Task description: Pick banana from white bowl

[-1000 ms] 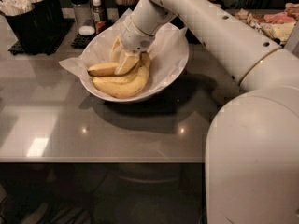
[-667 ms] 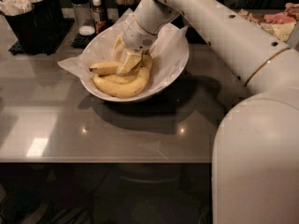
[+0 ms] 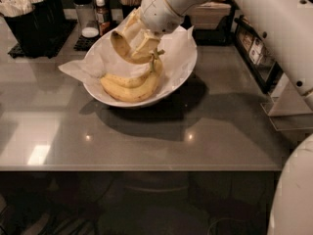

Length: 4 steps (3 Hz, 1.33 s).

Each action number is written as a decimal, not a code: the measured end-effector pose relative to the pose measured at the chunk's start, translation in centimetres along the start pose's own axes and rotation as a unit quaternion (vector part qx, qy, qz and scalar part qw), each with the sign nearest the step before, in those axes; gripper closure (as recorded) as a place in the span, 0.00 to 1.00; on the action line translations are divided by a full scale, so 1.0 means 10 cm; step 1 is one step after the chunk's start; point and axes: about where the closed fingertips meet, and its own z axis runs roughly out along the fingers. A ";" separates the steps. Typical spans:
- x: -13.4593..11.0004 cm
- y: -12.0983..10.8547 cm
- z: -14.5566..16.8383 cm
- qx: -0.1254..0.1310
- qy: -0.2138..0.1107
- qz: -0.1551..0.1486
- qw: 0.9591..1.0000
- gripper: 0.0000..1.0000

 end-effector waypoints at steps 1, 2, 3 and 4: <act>-0.44 0.02 -0.51 0.040 -0.032 -0.047 0.998 1.00; -0.85 0.09 -0.93 0.078 -0.054 -0.088 0.992 1.00; -1.08 0.23 -1.18 0.120 -0.086 -0.106 0.983 1.00; -1.19 0.45 -1.29 0.156 -0.115 -0.087 0.977 1.00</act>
Offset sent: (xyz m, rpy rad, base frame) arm -0.1149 -0.0281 0.1622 0.2399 -0.2914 0.1426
